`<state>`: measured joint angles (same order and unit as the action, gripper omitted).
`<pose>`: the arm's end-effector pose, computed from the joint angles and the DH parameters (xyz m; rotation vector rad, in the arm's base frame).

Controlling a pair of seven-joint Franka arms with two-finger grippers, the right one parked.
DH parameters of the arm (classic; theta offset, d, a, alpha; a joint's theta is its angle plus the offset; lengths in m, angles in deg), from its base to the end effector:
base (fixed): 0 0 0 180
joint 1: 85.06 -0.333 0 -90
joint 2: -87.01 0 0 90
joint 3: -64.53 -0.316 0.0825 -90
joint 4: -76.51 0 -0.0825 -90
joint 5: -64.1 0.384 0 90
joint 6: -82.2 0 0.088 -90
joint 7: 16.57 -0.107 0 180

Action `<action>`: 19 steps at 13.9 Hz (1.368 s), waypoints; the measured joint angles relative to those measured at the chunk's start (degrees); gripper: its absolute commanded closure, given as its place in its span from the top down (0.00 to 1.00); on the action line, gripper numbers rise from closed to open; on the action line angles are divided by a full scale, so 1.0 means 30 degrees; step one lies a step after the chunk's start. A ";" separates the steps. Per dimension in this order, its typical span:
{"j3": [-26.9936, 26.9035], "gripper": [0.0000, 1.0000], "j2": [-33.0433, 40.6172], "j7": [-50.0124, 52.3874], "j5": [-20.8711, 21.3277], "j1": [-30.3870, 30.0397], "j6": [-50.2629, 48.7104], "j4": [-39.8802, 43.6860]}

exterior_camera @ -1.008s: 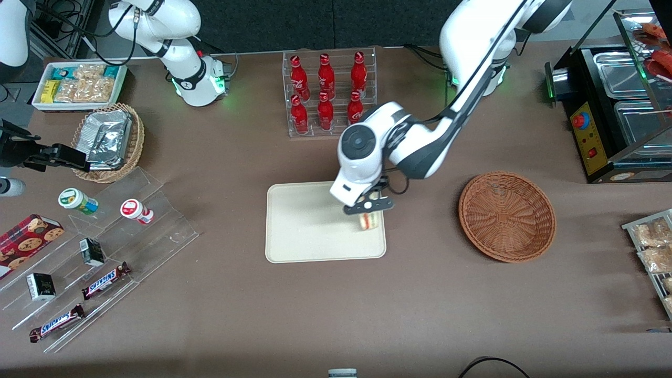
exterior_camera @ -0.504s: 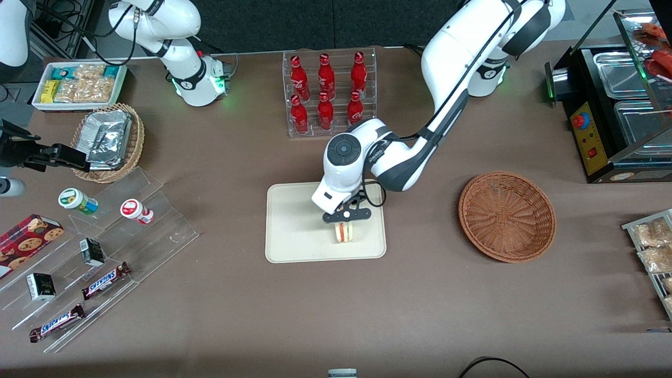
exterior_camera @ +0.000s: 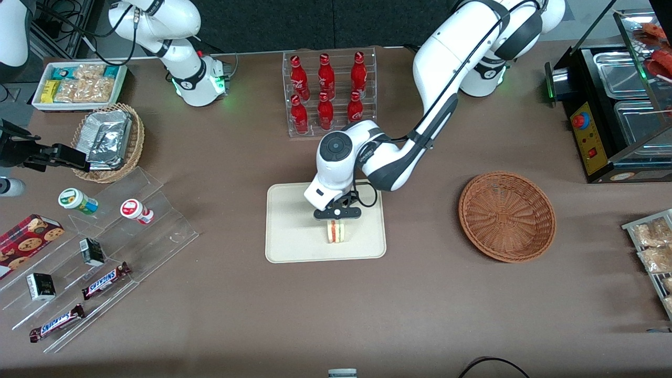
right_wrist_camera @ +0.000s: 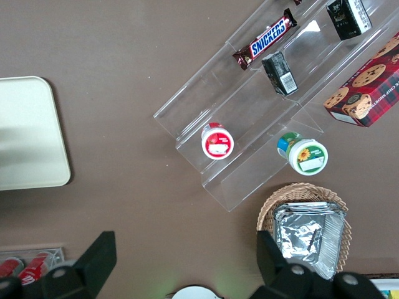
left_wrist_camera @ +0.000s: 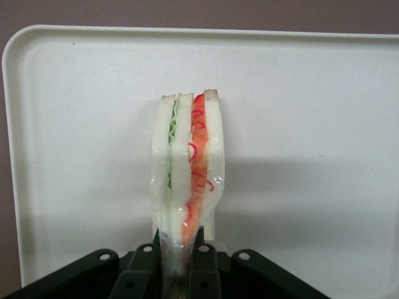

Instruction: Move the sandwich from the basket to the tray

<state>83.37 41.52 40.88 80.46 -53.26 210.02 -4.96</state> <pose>0.5075 -0.5285 0.2465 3.0905 0.0757 0.0563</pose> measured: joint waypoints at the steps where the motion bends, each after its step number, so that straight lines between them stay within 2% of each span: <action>1: 0.0000 0.66 -0.0083 0.0000 0.0016 0.0021 0.0000 0.0000; 2: -0.0001 0.95 -0.0144 0.0000 0.0021 0.0031 0.0013 0.0003; 3: -0.0007 0.99 -0.0157 0.0000 0.0026 0.0031 0.0028 0.0012; 9: -0.0108 0.99 0.0504 0.0355 -0.0014 -0.0043 -0.0739 0.0901; 13: -0.0379 0.99 0.3770 0.2693 -0.0541 -0.1203 -0.2856 0.1289; 19: -0.0498 0.99 0.9146 0.1911 -0.1654 -0.4056 -0.9745 0.1262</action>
<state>81.87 68.96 46.61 75.50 -65.43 180.78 -1.18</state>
